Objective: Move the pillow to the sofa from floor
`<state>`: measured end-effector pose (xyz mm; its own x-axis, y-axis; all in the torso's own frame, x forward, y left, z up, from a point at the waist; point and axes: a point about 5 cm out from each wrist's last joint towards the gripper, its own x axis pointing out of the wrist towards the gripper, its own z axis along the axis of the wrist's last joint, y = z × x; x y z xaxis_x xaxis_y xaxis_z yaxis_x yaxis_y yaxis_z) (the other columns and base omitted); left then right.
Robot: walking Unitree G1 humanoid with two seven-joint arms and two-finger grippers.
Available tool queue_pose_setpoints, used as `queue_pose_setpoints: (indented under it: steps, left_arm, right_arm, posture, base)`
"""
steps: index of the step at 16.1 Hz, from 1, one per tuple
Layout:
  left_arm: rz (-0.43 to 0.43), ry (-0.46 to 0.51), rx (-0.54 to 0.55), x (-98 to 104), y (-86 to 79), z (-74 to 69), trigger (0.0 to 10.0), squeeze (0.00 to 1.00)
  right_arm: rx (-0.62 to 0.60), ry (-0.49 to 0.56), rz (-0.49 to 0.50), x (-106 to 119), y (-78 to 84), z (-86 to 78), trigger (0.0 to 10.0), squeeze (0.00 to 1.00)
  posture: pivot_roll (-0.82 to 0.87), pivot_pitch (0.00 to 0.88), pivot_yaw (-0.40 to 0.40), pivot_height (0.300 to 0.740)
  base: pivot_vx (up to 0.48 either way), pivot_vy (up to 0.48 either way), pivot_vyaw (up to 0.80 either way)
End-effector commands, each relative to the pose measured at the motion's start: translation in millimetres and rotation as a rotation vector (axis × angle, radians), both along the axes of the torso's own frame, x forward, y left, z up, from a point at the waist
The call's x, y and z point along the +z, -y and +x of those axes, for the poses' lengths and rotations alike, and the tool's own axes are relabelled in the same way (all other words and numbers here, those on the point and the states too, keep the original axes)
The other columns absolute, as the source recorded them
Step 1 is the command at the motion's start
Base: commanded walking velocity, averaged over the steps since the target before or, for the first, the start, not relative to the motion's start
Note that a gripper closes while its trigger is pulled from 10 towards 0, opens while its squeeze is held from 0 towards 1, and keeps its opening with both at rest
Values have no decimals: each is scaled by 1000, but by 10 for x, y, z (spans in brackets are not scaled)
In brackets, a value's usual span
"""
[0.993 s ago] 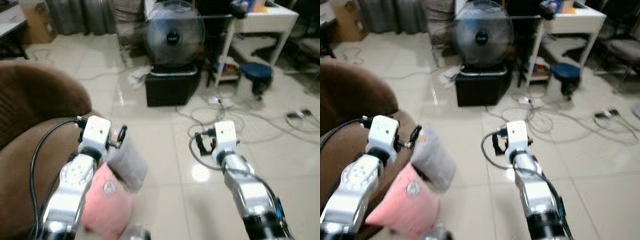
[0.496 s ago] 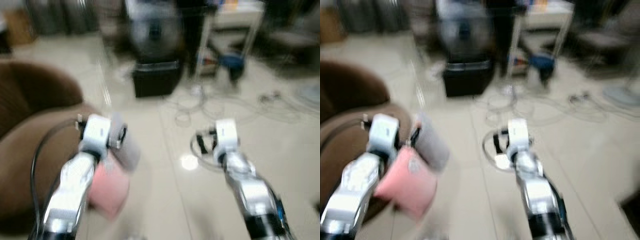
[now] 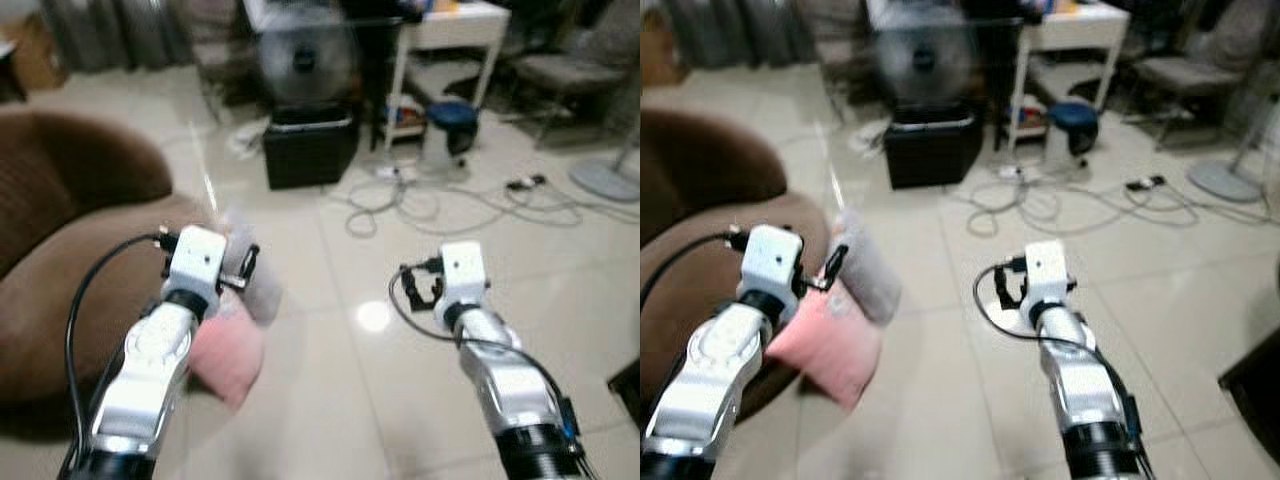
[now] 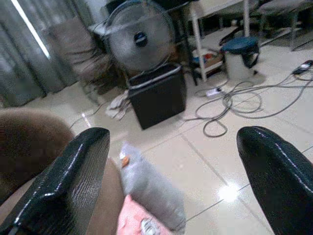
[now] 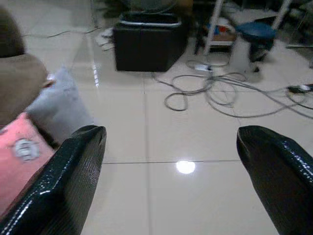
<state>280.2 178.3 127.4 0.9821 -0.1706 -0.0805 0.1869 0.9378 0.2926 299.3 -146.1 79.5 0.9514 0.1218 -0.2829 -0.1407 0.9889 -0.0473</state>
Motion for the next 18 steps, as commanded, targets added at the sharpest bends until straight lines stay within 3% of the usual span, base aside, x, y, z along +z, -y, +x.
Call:
queue_pose_setpoints:
  steps: [1, 15, 18]
  left_arm:
    - [14, 1, 9, 10, -41, 7, 10000, 0]
    - [22, 6, 1, 18, -53, 29, 10000, 0]
    - [22, 5, 2, 11, -53, 28, 10000, 0]
  right_arm:
    - [27, 25, 18, 59, -76, 37, 10000, 0]
    - [42, 30, 44, 49, -116, 51, 10000, 0]
    - [45, 34, 47, 48, -117, 52, 10000, 0]
  posture:
    - [101, 0, 1, 740]
    - [110, 0, -1, 740]
    - [109, 0, 2, 740]
  base:
    - [0, 431, 0]
    - [0, 450, 0]
    - [0, 458, -552]
